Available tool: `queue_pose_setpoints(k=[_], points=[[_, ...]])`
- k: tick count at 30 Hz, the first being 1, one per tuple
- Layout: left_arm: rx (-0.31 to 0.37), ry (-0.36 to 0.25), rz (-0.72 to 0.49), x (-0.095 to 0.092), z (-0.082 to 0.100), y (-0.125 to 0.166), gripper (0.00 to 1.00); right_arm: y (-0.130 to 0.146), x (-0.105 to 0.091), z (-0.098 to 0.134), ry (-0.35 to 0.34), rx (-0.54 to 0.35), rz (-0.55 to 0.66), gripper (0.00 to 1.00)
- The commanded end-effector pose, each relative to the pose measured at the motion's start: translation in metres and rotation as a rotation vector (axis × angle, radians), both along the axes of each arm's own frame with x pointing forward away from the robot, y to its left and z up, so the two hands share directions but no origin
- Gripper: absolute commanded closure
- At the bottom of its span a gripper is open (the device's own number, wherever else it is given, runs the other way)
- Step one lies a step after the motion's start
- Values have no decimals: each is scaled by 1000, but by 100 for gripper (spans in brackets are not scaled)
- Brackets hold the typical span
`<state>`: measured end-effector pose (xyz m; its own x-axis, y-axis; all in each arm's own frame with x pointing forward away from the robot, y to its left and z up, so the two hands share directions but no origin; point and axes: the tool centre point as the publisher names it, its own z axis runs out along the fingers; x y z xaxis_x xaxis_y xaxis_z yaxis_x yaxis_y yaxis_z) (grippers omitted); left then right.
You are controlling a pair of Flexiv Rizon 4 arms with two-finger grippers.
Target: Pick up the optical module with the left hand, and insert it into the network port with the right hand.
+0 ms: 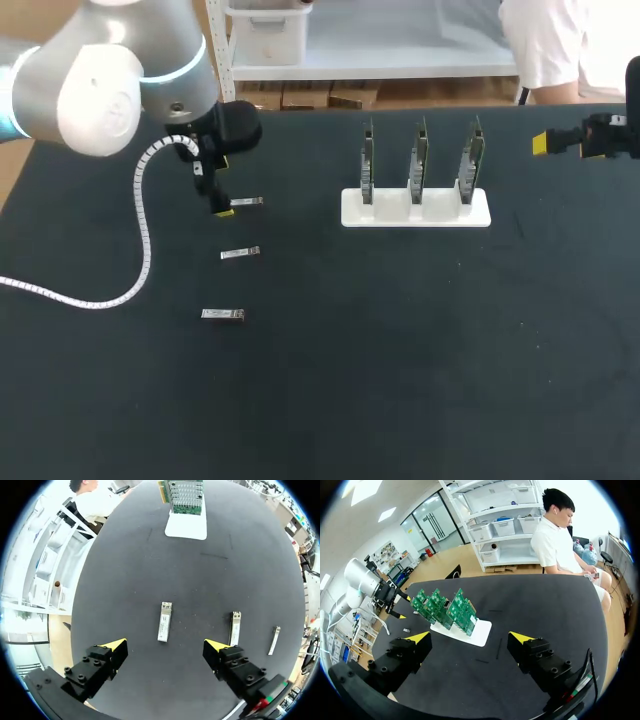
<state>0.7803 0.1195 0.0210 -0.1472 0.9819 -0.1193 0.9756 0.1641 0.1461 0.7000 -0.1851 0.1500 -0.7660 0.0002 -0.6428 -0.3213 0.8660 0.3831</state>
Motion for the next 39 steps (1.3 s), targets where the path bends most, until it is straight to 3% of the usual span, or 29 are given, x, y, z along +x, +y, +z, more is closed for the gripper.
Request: queue_pose_setpoints(k=[1, 39], points=[[0, 16, -2, 4, -6, -1, 0, 0, 0, 0, 0, 0, 0, 0], [36, 71, -46, 0, -31, -7, 0, 0, 0, 0, 0, 0, 0, 0]])
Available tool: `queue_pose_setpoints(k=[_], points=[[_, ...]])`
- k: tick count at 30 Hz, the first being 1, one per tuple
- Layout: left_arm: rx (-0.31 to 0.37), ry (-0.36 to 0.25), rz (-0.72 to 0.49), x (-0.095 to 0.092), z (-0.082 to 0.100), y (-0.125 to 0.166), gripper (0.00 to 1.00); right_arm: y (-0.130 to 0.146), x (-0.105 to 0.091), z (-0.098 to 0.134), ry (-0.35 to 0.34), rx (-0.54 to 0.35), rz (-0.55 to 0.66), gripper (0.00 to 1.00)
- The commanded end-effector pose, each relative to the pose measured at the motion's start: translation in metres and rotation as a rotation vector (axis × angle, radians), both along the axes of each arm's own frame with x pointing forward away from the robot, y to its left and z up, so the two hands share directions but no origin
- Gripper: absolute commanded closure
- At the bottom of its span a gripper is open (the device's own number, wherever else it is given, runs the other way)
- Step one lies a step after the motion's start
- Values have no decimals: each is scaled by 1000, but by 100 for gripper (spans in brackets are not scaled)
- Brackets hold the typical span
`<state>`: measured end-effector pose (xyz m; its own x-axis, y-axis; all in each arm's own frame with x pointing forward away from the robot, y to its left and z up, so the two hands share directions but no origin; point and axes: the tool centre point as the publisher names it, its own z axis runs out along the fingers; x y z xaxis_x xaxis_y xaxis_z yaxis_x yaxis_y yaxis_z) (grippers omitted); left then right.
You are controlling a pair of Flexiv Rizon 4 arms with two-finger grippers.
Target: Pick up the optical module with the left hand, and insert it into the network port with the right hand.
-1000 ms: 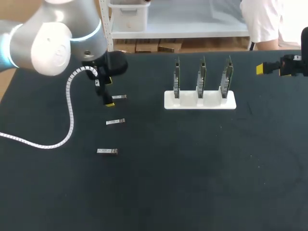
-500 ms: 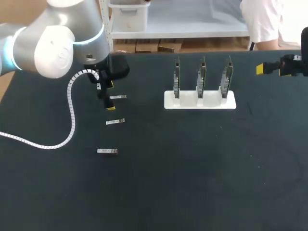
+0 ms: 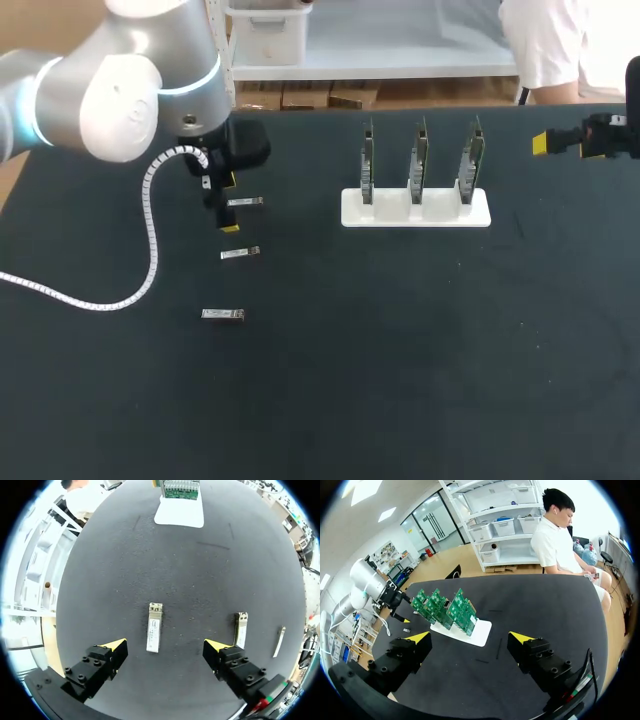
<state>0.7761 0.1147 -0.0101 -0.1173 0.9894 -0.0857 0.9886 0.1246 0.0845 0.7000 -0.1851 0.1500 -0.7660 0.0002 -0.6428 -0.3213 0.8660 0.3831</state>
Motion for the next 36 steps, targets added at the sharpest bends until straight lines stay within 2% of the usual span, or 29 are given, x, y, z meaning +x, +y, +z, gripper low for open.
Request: queue_pose_setpoints(k=[1, 23, 36], points=[[11, 4, -11, 5, 0, -2, 0, 0, 0, 0, 0, 0, 0, 0], [25, 35, -7, 7, -3, 1, 0, 0, 0, 0, 0, 0, 0, 0], [12, 54, 1, 11, -3, 0, 0, 0, 0, 0, 0, 0, 0, 0]])
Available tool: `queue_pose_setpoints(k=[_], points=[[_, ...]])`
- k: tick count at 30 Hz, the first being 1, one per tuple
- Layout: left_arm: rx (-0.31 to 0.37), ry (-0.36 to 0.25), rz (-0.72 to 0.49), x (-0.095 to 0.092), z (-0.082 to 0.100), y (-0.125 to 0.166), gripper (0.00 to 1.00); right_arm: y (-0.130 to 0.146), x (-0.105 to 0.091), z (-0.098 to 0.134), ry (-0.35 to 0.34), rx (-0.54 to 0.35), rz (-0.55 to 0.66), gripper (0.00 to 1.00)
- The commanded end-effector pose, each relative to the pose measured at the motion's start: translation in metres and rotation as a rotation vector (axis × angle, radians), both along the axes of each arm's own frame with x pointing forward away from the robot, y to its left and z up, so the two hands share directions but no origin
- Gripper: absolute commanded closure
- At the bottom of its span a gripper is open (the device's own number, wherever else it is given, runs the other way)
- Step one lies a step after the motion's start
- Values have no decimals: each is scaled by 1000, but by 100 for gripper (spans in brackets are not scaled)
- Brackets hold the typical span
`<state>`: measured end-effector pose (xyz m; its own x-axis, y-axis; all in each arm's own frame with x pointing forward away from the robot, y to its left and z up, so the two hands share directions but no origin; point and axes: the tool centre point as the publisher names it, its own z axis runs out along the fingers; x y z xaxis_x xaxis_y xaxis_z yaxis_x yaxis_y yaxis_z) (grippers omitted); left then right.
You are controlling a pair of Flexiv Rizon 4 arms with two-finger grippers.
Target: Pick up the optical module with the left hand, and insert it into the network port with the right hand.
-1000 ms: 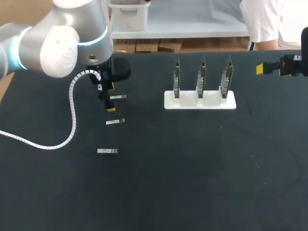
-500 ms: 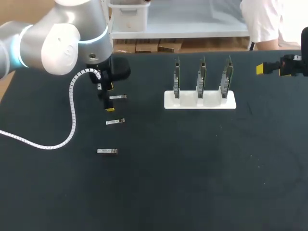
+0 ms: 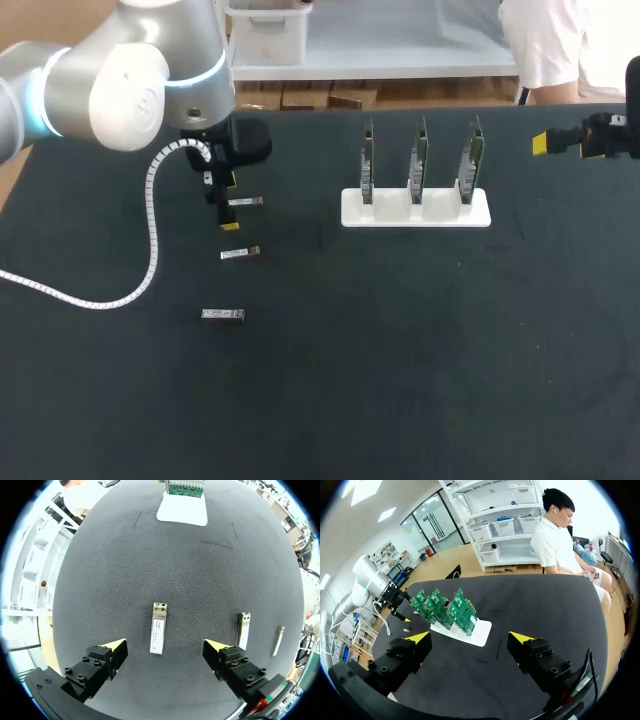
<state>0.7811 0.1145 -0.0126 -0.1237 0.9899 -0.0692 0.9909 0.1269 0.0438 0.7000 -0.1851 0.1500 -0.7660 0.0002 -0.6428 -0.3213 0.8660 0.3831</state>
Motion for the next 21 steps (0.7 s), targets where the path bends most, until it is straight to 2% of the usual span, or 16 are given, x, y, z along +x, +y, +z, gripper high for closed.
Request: queue_pose_setpoints(k=[1, 9, 11, 12, 13, 14, 15, 17, 18, 19, 21], points=[[1, 13, -2, 6, -1, 0, 0, 0, 0, 0, 0, 0, 0, 0], [8, 23, -6, 5, -2, 0, 0, 0, 0, 0, 0, 0, 0, 0], [-8, 27, -12, 4, -2, 0, 0, 0, 0, 0, 0, 0, 0, 0], [-9, 28, -10, 4, -2, 0, 4, 0, 0, 0, 0, 0, 0, 0], [-8, 29, -9, 3, -2, 0, 12, 0, 0, 0, 0, 0, 0, 0], [-9, 30, -9, 3, -2, 1, 14, 0, 0, 0, 0, 0, 0, 0], [-12, 30, -9, 3, -2, 1, 35, 0, 0, 0, 0, 0, 0, 0], [-20, 30, -12, 3, -2, 1, 58, 0, 0, 0, 0, 0, 0, 0], [-20, 29, -12, 2, -2, 1, 86, 0, 0, 0, 0, 0, 0, 0], [-20, 28, -11, 2, -2, 1, 100, 0, 0, 0, 0, 0, 0, 0], [-20, 28, -9, 2, -2, 1, 100, 0, 0, 0, 0, 0, 0, 0]])
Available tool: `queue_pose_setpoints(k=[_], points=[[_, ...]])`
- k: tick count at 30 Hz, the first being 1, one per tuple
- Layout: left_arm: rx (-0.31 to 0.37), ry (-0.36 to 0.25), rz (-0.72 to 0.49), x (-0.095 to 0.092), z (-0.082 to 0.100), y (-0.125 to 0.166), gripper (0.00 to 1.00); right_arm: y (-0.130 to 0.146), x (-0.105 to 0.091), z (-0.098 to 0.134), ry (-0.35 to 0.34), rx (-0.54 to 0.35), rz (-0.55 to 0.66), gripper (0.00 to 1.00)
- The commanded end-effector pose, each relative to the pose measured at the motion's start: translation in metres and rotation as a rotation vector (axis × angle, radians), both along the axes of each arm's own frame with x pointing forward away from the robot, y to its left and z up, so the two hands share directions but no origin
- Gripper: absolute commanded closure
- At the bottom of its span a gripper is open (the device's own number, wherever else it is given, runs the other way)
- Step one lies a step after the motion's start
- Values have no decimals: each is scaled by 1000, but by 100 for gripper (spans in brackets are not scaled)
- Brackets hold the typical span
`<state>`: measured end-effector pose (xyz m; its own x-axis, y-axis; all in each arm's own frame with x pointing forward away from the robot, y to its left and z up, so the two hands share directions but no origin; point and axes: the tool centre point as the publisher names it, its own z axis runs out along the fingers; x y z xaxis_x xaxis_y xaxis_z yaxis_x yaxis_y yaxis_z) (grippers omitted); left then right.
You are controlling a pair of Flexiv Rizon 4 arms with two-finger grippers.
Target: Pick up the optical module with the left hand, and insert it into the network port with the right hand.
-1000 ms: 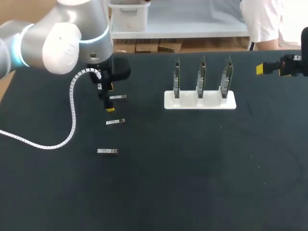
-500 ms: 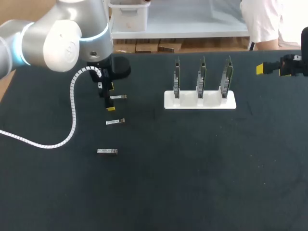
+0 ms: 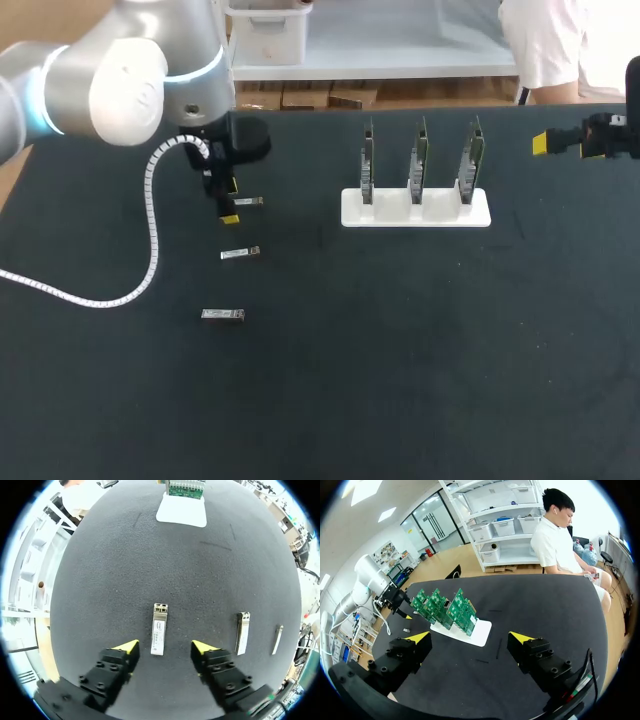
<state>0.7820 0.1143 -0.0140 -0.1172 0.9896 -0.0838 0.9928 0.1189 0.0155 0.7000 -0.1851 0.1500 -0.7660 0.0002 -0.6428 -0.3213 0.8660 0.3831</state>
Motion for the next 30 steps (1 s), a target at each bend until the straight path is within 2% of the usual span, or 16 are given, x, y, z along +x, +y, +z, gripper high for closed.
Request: queue_pose_setpoints(k=[1, 6, 10, 15, 21, 22, 23, 24, 30], points=[[-1, 1, 1, 1, 0, 1, 100, 0, 0, 0, 0, 0, 0, 0], [3, 2, 5, 0, 0, 2, 100, 0, 0, 0, 0, 0, 0, 0], [-32, -9, 39, 3, 6, 2, 100, 0, 0, 0, 0, 0, 0, 0], [-80, -20, 74, 10, 18, -1, 100, 0, 0, 0, 0, 0, 0, 0], [-147, -79, 81, 21, 43, -5, 100, 0, 0, 0, 0, 0, 0, 0], [-141, -86, 80, 21, 45, -5, 100, 0, 0, 0, 0, 0, 0, 0], [-136, -93, 65, 21, 46, -5, 95, 0, 0, 0, 0, 0, 0, 0], [-144, -103, 48, 19, 47, -4, 0, 0, 0, 0, 0, 0, 0, 0], [-49, -84, 53, 14, 37, 8, 0, 0, 0, 0, 0, 0, 0, 0]])
